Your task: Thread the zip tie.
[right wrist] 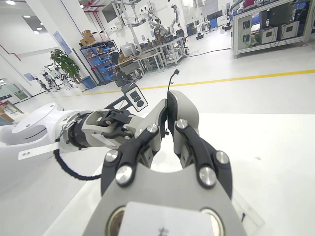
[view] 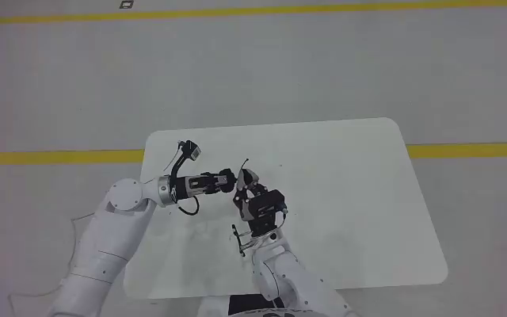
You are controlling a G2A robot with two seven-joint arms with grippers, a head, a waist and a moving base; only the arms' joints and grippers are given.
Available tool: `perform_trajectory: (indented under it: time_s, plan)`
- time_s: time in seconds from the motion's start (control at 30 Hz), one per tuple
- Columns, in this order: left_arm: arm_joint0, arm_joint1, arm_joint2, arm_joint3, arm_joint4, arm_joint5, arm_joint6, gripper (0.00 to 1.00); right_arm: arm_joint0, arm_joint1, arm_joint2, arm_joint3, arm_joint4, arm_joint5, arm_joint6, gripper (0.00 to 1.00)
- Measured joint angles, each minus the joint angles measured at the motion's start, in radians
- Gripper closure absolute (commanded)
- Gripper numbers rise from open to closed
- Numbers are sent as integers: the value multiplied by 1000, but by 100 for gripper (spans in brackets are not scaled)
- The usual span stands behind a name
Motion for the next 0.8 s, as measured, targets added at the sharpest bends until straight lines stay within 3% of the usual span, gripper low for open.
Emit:
perform_trajectory:
  time_s: [0.8]
  plan:
    - [0,0,0,0,0,0,0,100,-6,19,-13,-23,-13,0,16,100]
